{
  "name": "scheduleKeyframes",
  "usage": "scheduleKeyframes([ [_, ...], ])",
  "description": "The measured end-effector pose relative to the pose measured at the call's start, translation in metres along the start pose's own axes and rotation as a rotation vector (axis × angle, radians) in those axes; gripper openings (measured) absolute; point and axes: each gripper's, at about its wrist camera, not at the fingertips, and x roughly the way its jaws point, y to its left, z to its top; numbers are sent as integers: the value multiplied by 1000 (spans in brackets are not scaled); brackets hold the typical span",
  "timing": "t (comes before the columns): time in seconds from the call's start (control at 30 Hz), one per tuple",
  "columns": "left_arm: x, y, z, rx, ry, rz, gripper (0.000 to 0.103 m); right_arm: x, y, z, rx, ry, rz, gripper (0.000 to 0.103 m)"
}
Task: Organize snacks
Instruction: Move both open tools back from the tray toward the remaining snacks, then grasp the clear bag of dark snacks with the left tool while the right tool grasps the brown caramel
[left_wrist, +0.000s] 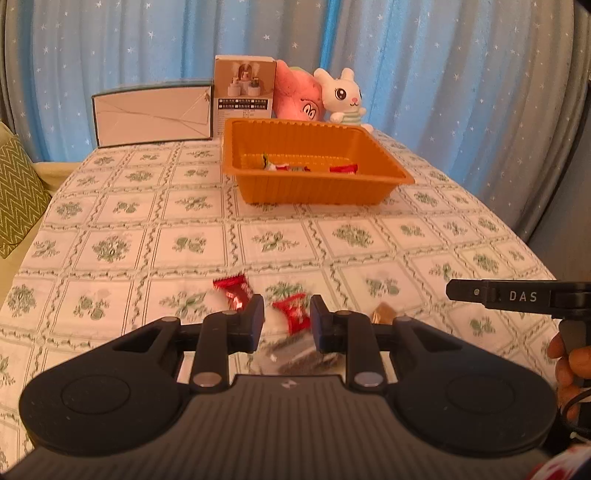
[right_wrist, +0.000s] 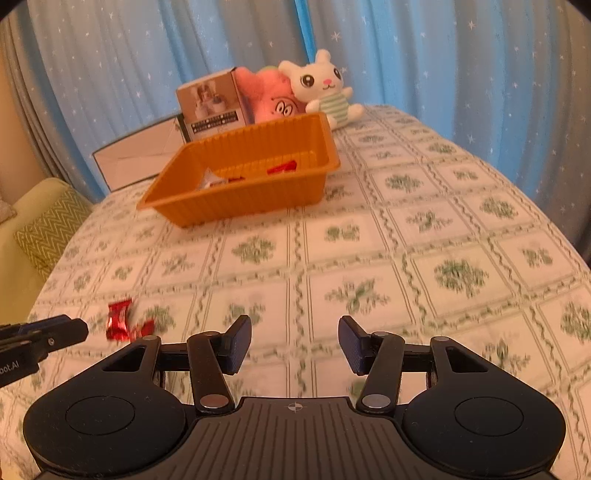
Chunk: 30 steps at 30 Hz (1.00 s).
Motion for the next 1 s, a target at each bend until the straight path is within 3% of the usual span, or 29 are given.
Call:
scheduleKeyframes([
  [0.2,1,0,-18,74,41,-19,25,-4,2,-20,-19,32,0,53],
  [0.3,3,-6,-17,161,51,-56,43,-2,3,-21,-26,36,2,53],
  [0.4,6,-14,-15,280,50,-70,52,-1,4,-20,-31,37,2,53],
  [0.73,44,-15,-8,511,172,-172,54,9,4,-24,-47,58,-12,53],
  [1.0,61,-22,-11,524,231,-209,50,20,8,-24,-54,71,-15,53],
])
